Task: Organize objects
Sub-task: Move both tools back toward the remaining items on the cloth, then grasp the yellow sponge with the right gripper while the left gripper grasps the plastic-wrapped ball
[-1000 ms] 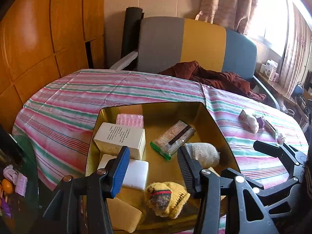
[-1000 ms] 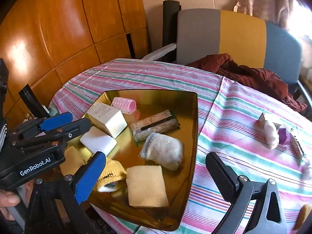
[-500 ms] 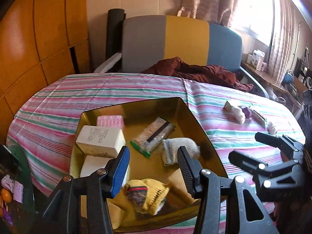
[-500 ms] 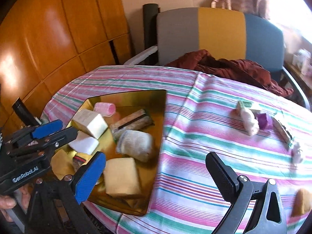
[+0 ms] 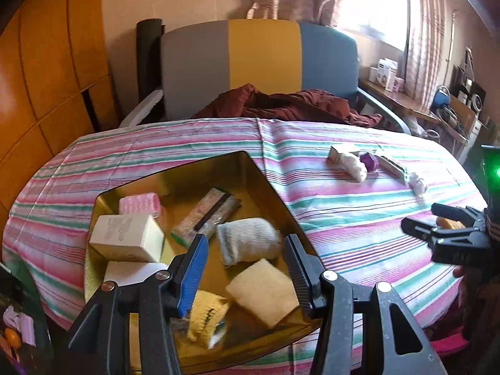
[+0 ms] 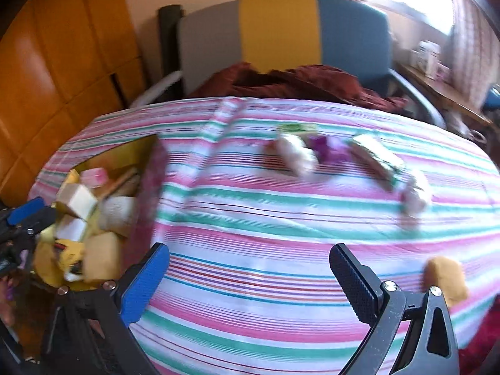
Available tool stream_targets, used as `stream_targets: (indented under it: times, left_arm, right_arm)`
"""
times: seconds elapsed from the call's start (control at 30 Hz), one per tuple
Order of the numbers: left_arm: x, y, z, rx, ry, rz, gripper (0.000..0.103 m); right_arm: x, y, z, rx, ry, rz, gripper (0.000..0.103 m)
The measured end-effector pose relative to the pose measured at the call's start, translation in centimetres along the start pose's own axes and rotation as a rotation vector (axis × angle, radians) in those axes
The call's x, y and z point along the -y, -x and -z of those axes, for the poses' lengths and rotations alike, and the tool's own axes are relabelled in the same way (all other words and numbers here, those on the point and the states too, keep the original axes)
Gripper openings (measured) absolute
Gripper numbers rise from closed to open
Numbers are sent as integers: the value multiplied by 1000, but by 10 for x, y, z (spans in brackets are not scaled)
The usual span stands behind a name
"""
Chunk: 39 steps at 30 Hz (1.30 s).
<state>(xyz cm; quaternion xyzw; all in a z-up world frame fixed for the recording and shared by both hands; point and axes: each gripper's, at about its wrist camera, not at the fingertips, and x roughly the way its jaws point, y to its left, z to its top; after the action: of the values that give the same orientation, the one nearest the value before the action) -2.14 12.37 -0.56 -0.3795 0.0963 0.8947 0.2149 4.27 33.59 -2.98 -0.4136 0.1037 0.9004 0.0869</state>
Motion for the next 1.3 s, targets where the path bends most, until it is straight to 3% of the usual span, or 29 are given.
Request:
stream_targets:
  times: [0.4,0.7,0.93,1.3]
  left_arm:
    - [44,-13,-11,-21,-101,56,51]
    - [77,-26,-16,-47,-173,88,51]
    - [99,-41,-22,-92,-212,114,51]
    - [128,-88,-50,-240,-103,229,51]
  right_arm:
    - [100,23,2,-14,-138,163,103]
    - [157,24,-1,-67,-140,264,103]
    - [188,16,8,-100,-176,259,103]
    - [204,4,17,-133,-230,211,103]
